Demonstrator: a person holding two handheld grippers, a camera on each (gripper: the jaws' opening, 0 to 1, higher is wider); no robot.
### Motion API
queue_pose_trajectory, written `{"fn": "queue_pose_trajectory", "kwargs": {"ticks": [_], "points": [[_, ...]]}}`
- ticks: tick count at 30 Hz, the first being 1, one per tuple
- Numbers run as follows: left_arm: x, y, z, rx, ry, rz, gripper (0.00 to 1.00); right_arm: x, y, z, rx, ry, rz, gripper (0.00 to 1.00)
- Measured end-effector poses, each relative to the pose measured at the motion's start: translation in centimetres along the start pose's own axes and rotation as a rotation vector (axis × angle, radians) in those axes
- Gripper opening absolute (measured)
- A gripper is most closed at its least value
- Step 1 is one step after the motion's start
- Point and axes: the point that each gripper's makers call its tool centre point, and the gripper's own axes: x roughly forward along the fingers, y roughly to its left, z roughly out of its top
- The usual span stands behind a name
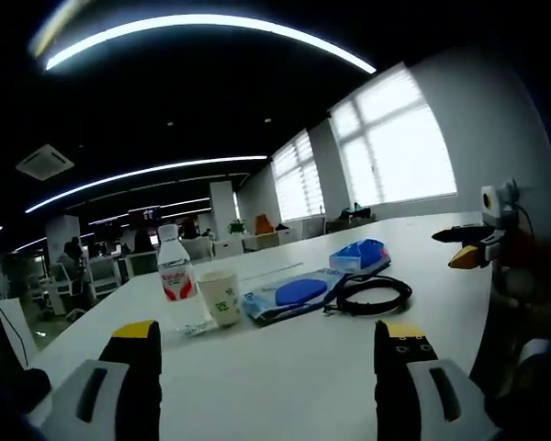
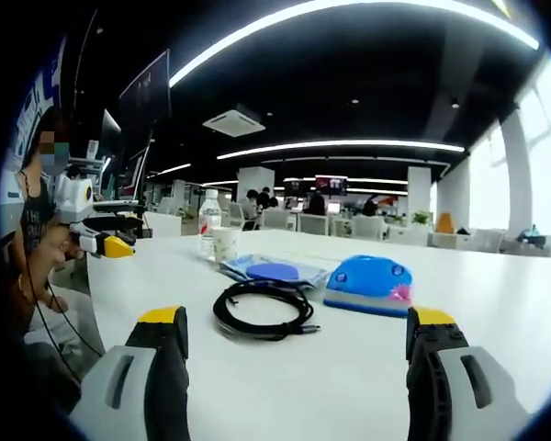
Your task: Arrange the tabletop items into an orderly group along one side of the table until the central work area is clear of visible clutter.
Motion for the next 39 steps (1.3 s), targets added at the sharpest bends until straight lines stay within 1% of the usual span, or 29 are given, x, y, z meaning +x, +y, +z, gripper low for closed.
{"fn": "queue_pose_trajectory", "kwargs": {"ticks": [3,8,11,15,17,18,23,26,33,39], "points": [[0.0,0.0,-0.1,0.009,0.005,0.004,0.96,0.1,-0.1,-0.2,0.005,0.004,-0.002,0.96],[0.1,-0.2,-0.8,0.009,0.027,-0.005,0.95,0.4,0.0,-0.5,0.014,0.007,-0.001,0.95],[0.1,-0.2,-1.1,-0.001,0.040,-0.010,0.95,0.5,-0.1,-1.0,0.011,0.022,-0.002,0.95],[-0.2,0.1,-1.0,-0.009,0.029,-0.001,0.94,0.5,0.0,-1.0,0.014,0.021,-0.001,0.95],[-0.5,0.6,-0.7,-0.015,0.014,0.024,0.91,0.4,-0.1,-0.9,0.011,0.017,-0.005,0.95],[-0.6,0.7,-0.6,-0.013,0.011,0.027,0.90,0.4,-0.1,-0.8,0.011,0.015,-0.006,0.95],[-0.8,0.9,-0.5,-0.023,0.005,0.036,0.92,0.4,0.0,-0.3,0.009,0.006,-0.003,0.95],[-0.8,1.0,-0.6,-0.022,0.011,0.036,0.93,0.4,0.0,-0.3,0.008,0.006,-0.003,0.95],[-0.6,0.5,-1.4,-0.021,0.037,0.012,0.93,0.3,0.1,-0.6,0.014,0.010,-0.003,0.94],[-0.5,0.4,-1.5,-0.026,0.037,0.008,0.93,0.4,0.2,-0.6,0.013,0.013,-0.002,0.94]]}}
